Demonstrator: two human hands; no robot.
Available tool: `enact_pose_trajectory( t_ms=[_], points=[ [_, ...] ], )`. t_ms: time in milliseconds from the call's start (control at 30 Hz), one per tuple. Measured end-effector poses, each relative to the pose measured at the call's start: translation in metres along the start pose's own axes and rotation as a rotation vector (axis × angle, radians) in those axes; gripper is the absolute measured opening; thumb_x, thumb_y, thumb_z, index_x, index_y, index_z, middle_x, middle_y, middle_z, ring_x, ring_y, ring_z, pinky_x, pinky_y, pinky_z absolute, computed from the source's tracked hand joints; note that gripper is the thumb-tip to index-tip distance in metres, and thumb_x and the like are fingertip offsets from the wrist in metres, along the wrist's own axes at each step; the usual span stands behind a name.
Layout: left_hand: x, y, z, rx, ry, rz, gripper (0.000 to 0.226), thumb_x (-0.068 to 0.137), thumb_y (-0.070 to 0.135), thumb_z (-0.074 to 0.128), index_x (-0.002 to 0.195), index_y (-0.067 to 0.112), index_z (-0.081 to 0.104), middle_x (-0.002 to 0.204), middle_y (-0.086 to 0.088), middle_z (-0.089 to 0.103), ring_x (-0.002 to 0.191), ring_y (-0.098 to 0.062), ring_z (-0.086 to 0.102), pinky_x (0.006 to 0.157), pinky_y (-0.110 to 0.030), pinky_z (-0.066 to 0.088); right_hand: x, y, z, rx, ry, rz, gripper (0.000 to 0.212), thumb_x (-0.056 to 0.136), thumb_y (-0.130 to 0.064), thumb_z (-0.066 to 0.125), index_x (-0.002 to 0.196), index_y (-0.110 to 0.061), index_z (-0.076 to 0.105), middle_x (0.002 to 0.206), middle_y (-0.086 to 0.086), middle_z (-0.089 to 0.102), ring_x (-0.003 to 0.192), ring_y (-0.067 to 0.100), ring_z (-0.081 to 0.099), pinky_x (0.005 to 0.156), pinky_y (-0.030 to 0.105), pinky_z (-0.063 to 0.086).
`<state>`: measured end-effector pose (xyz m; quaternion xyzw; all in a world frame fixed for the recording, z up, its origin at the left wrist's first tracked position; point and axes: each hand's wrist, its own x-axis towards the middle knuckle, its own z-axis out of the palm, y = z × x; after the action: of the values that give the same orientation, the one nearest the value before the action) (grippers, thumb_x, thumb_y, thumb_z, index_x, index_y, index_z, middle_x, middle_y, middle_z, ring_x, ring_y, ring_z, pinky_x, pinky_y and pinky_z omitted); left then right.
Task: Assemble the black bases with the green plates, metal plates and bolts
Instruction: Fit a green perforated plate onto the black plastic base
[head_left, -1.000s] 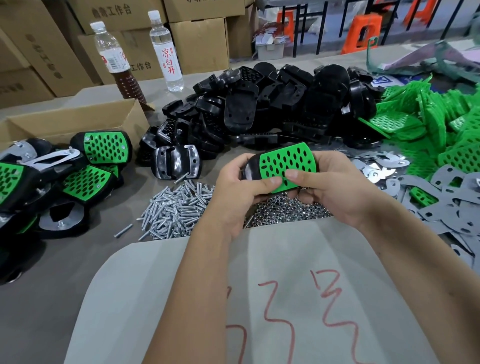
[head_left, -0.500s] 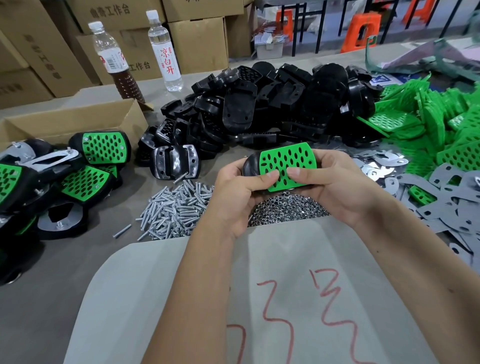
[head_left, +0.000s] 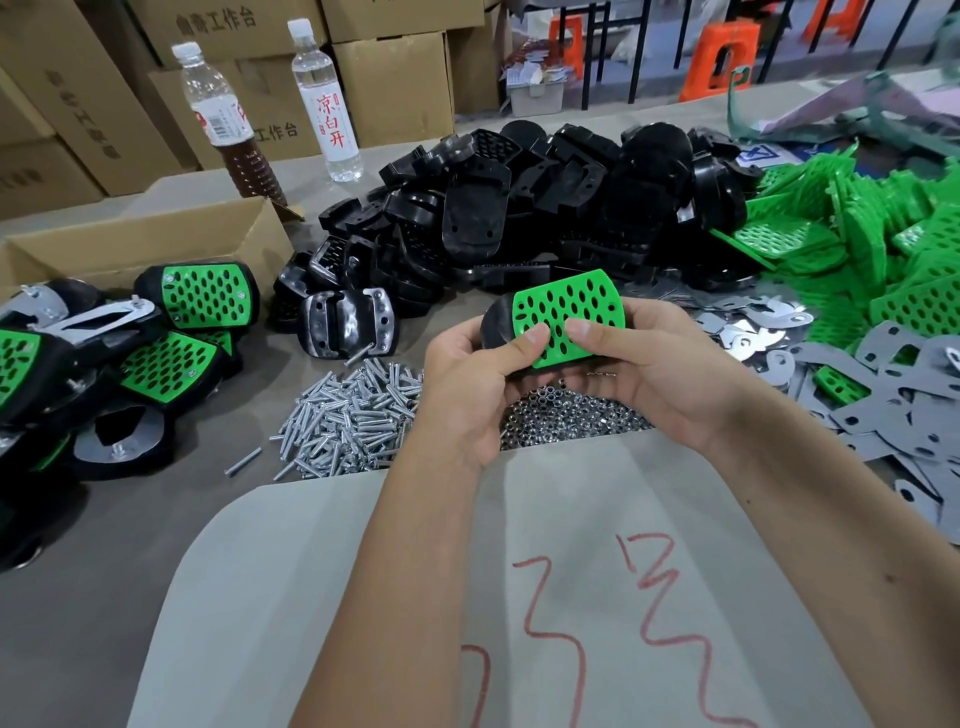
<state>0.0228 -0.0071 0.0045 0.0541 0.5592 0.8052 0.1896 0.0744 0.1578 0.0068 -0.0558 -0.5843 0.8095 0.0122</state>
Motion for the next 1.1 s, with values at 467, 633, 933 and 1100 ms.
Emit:
enact_pose_trajectory(
  t_ms=[467,633,933,1100],
  points=[
    [0.002,0.002,-0.005,0.188,0.015,-0.024,0.027,0.097,0.026,0.071,0.105,0.002,0.076,0.095,-0.012,0.078,0.081,-0.023,0.071,0.062,-0.031,0.058,0.001,0.002,-0.002,-0.301,-0.018,-0.09,0.024,0.093,-0.005,0.074,0.116,-0.012,0.075,0.102,0.011,0.08,0.084,0.024,0.071,0.059,0.021,0.051],
    [0.0,0.0,0.002,0.021,0.081,-0.046,0.038,0.098,0.02,0.065,0.119,-0.012,0.065,0.111,-0.022,0.076,0.092,-0.031,0.072,0.092,-0.052,0.059,0.003,0.007,0.005,-0.094,0.071,-0.211,0.032,0.088,-0.019,0.074,0.117,-0.005,0.072,0.107,0.015,0.078,0.093,0.025,0.075,0.076,0.031,0.06],
    [-0.003,0.003,0.002,-0.055,-0.018,-0.091,0.041,0.1,0.02,0.061,0.128,-0.009,0.064,0.124,-0.026,0.071,0.103,-0.032,0.071,0.096,-0.047,0.057,0.0,0.001,0.006,-0.063,0.047,-0.297,0.041,0.082,-0.017,0.071,0.12,0.0,0.068,0.107,0.017,0.077,0.1,0.028,0.074,0.089,0.041,0.062],
    [0.001,0.003,-0.003,0.055,-0.035,-0.079,0.028,0.102,0.017,0.06,0.117,-0.006,0.068,0.11,-0.019,0.076,0.095,-0.027,0.073,0.086,-0.042,0.061,0.003,0.004,0.005,-0.11,0.105,-0.279,0.027,0.091,-0.008,0.069,0.118,-0.004,0.071,0.107,0.014,0.079,0.101,0.027,0.076,0.086,0.037,0.062]
  ],
)
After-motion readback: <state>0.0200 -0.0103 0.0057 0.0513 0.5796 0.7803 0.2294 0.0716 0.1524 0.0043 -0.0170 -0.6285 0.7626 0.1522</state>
